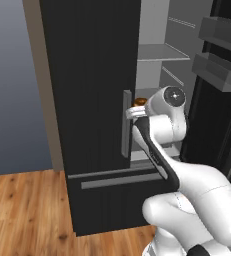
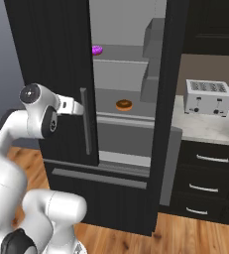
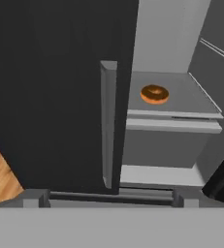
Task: Take the donuts from the fridge and place them on the empty tray on the dining counter.
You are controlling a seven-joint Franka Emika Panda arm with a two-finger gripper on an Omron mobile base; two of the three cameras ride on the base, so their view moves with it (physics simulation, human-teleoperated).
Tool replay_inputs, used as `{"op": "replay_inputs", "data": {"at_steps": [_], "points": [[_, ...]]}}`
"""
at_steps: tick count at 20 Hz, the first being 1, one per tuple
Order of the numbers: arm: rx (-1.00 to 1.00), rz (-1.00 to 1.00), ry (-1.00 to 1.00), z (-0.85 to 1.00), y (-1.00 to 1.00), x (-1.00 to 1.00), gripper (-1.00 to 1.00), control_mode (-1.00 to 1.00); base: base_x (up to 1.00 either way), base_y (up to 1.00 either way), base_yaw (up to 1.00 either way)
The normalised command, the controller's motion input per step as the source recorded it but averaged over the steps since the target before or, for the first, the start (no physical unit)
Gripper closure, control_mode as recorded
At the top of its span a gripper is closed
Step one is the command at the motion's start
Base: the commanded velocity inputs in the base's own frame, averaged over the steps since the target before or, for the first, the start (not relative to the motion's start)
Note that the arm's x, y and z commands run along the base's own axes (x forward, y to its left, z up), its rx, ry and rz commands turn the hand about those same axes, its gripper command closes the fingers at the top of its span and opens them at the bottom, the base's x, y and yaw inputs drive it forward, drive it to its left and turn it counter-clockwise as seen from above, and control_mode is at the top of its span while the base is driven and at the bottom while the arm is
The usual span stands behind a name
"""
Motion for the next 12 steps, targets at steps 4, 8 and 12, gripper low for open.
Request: {"op": "replay_inputs", "data": {"at_steps": [4,8,12], "points": [[0.00,0.00,0.09,0.00,-0.08,0.64,-1.00,-1.00,0.00,0.00,0.00],[0.00,0.00,0.00,-0.09,-0.15,0.75,-1.00,-1.00,0.00,0.00,0.00],[0.00,0.00,-0.15,-0.56,0.00,0.50,-1.00,-1.00,0.00,0.00,0.00]]}}
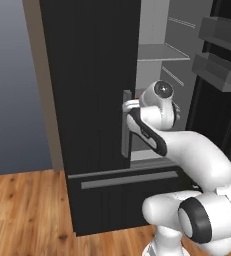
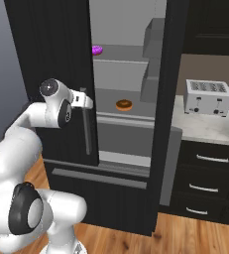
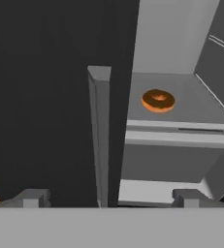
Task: Take the donuts from the fridge and place them on the empty tray on the dining counter.
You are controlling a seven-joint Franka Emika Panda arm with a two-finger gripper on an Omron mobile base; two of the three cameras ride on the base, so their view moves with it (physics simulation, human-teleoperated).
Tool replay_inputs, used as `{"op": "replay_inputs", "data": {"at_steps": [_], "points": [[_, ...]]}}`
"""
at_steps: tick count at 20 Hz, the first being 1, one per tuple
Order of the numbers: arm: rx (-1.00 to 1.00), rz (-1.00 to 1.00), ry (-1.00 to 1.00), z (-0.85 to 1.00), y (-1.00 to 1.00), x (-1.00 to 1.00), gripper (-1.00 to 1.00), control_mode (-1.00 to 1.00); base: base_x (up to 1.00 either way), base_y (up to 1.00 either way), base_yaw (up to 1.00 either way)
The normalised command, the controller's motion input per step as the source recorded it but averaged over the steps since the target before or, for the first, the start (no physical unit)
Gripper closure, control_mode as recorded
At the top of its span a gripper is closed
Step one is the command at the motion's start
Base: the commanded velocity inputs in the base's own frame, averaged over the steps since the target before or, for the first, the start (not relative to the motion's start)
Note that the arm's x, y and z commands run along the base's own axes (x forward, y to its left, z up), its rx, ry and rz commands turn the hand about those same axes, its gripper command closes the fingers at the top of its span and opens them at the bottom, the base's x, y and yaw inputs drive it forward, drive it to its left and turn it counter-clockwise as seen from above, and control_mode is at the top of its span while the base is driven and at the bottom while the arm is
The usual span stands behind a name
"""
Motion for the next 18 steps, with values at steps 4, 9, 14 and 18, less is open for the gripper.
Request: {"op": "replay_inputs", "data": {"at_steps": [4,9,14,18], "points": [[0.00,0.01,-0.54,-0.59,0.00,0.22,-1.00,-1.00,0.00,0.00,0.00],[0.04,0.00,-0.29,-0.14,0.00,0.66,-1.00,-1.00,0.00,0.00,0.00],[0.11,0.04,0.03,0.00,0.00,1.00,-1.00,-1.00,0.00,0.00,0.00],[0.08,0.01,0.14,0.00,0.00,1.00,1.00,-1.00,0.00,0.00,0.00]]}}
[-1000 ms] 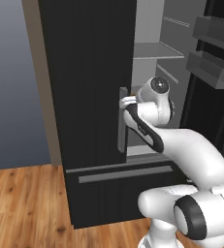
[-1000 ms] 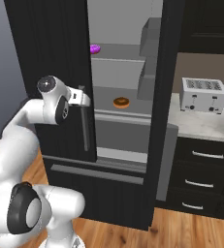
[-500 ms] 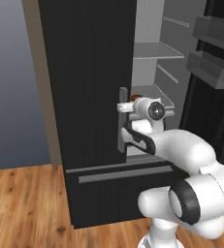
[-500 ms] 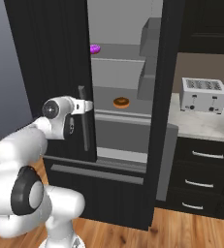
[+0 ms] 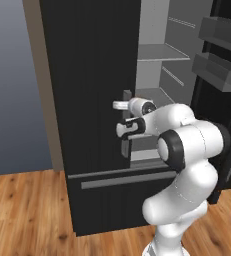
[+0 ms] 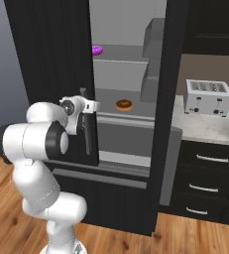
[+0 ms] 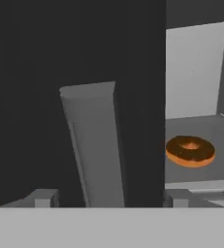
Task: Take the donuts from the fridge and place them on the empty tray on the dining counter.
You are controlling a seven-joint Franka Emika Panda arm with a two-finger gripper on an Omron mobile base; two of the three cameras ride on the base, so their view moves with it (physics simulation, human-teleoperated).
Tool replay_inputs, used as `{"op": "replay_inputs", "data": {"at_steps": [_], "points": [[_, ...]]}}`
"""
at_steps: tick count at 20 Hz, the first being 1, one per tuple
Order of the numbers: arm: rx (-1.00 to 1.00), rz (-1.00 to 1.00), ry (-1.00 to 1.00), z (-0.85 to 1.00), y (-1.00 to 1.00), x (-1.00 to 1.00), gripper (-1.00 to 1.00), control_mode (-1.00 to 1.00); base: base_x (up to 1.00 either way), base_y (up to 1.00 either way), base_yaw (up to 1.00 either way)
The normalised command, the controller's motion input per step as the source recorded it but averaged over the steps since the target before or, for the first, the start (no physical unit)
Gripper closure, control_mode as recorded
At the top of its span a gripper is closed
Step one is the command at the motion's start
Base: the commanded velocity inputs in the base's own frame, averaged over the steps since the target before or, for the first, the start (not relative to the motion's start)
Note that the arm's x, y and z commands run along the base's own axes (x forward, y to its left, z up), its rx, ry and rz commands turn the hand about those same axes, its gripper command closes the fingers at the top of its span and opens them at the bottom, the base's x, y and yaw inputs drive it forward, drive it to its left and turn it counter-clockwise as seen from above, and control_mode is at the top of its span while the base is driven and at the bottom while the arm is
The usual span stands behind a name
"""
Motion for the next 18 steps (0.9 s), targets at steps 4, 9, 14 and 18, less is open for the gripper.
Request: {"op": "replay_inputs", "data": {"at_steps": [4,9,14,18], "points": [[0.03,0.02,0.18,0.00,0.00,1.00,1.00,-1.00,0.00,0.00,0.00],[0.03,0.07,0.18,0.00,0.00,0.92,1.00,-1.00,0.00,0.00,0.00],[-0.02,0.05,0.40,0.65,0.02,0.03,1.00,-1.00,0.00,0.00,0.00],[-0.03,0.00,0.62,1.00,0.33,-0.24,1.00,-1.00,0.00,0.00,0.00]]}}
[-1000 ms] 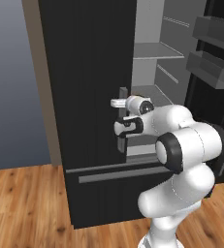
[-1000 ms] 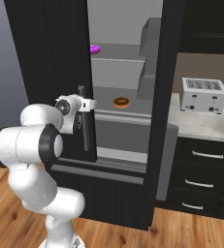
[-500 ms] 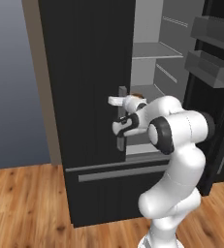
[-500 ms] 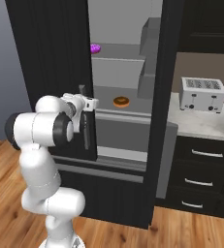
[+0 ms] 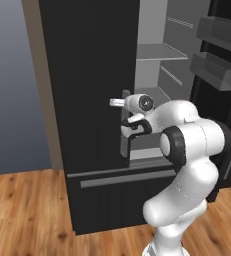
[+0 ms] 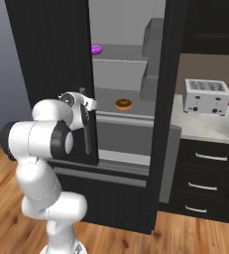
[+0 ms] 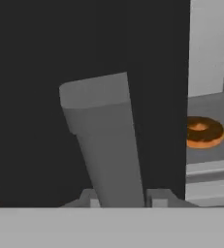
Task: Take the donuts from the fridge and place them on the empty tray on the dining counter.
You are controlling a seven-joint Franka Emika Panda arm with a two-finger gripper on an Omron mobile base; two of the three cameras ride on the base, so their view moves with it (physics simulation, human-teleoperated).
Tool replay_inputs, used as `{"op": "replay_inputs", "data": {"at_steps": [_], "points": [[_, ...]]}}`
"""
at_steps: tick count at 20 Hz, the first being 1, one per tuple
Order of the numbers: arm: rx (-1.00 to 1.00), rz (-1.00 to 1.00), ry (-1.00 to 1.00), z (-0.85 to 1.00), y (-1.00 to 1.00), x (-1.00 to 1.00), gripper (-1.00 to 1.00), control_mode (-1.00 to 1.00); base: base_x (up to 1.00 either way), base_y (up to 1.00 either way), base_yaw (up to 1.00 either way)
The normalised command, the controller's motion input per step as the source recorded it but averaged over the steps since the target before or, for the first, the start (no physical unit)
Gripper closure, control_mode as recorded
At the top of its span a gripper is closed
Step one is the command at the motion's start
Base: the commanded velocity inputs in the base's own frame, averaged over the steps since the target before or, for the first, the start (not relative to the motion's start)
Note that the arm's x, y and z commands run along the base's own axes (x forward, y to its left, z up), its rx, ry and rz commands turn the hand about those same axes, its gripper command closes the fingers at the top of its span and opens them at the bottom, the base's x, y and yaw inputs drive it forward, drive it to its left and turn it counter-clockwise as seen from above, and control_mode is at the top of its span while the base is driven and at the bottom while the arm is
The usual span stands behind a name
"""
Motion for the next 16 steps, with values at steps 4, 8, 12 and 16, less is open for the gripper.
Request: {"op": "replay_inputs", "data": {"at_steps": [4,8,12,16], "points": [[-0.07,0.00,0.55,0.86,0.55,-0.44,1.00,-1.00,0.00,0.00,0.00],[-0.09,-0.01,0.20,0.27,0.80,-0.94,1.00,-1.00,0.00,0.00,0.00],[-0.08,-0.04,0.02,-0.01,0.97,-1.00,1.00,-1.00,0.00,0.00,0.00],[-0.16,-0.06,-0.21,-0.28,1.00,-1.00,1.00,-1.00,0.00,0.00,0.00]]}}
